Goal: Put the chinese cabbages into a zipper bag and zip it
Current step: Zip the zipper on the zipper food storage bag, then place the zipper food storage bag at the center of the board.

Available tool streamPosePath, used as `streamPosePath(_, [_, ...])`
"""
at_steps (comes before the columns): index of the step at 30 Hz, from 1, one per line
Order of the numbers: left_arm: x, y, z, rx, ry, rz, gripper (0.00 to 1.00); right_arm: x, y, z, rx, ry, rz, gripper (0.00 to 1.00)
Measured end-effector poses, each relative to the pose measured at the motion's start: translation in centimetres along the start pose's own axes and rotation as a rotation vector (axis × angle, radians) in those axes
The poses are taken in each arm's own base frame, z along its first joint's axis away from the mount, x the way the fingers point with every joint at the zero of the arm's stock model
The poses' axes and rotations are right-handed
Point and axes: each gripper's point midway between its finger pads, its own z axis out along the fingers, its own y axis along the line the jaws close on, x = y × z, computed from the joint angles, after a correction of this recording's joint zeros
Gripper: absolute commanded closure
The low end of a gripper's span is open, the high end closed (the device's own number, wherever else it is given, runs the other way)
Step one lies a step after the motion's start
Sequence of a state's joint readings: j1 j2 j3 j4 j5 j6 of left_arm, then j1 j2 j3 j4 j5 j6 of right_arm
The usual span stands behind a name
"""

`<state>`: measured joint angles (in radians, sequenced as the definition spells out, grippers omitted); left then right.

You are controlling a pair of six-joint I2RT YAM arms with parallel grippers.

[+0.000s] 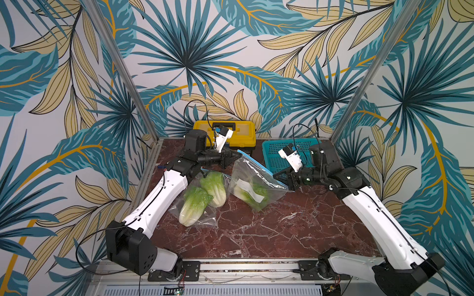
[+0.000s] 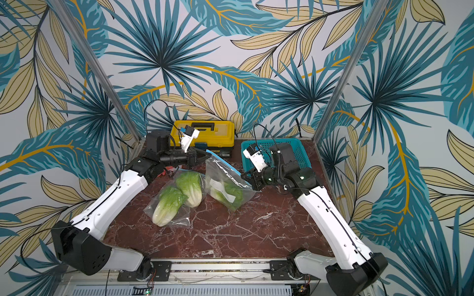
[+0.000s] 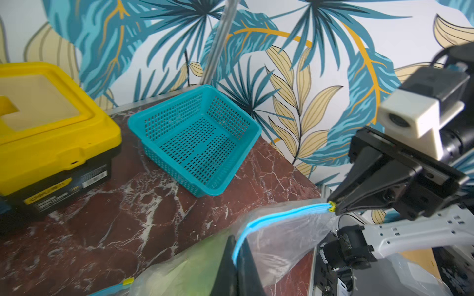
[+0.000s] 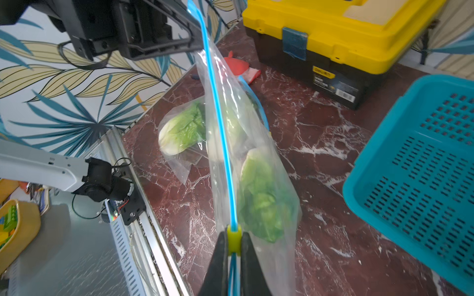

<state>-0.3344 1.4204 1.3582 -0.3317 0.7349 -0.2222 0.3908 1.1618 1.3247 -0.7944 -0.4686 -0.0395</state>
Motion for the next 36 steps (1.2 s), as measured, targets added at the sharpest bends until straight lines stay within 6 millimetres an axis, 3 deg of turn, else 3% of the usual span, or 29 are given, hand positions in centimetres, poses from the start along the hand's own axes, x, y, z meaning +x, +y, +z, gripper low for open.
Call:
streamPosePath(4, [-0.4,1.4,-0.4,-0.059,-0.019,-0.025,1.00,1.7,-1.6,-1.6,0.092,-0.019,0.069,1.00])
streamPosePath(7, [-0.2,1.9,-0.5,-0.076,-0.020,-0.040,1.00,2.0,-2.7,-2.8,0.146,-0.044,0.110,1.00])
streamPosePath(11, [-0.2,1.7,-0.4,-0.068,-0.019,-0.076,1.00,1.7,-3.2,-2.8,0.151,-0.043,0.139,1.00])
streamPosePath(16, [0.0,-0.2,-0.2,-0.060,-0.020,-0.086,1.00,1.3,-3.1,-3.5,0.159,-0.036,0.152,1.00])
streamPosePath(19, [-0.2,-2.6,-2.0,-0.062,-0.033,-0.092,1.00,0.2,-2.3,-4.8,0.154,-0.060,0.142,1.00])
streamPosePath(22, [-0.3,-5.3,-5.1,-0.060,-0.073,-0.109,1.00,-0.8,-1.2,-6.1,0.129,-0.097,0.138,1.00])
streamPosePath(27, [1.6,-7.7,-8.9,-0.062,-0.092,-0.215,1.00,-1.6,0.9,-7.1,0.042,-0.127,0.161,1.00])
streamPosePath(31, [3.6,-5.5,-8.5,-0.095,-0.047,-0.346,1.00,-2.0,0.7,-6.1,0.016,-0.112,0.176,1.00])
streamPosePath(34, [5.2,-2.1,-6.2,-0.111,0.034,-0.453,1.00,-2.8,-1.2,-3.5,0.033,-0.093,0.195,1.00])
streamPosePath(36, [6.9,0.7,-3.8,-0.122,0.109,-0.522,1.00,-3.3,-3.3,-0.7,0.049,-0.067,0.221,1.00])
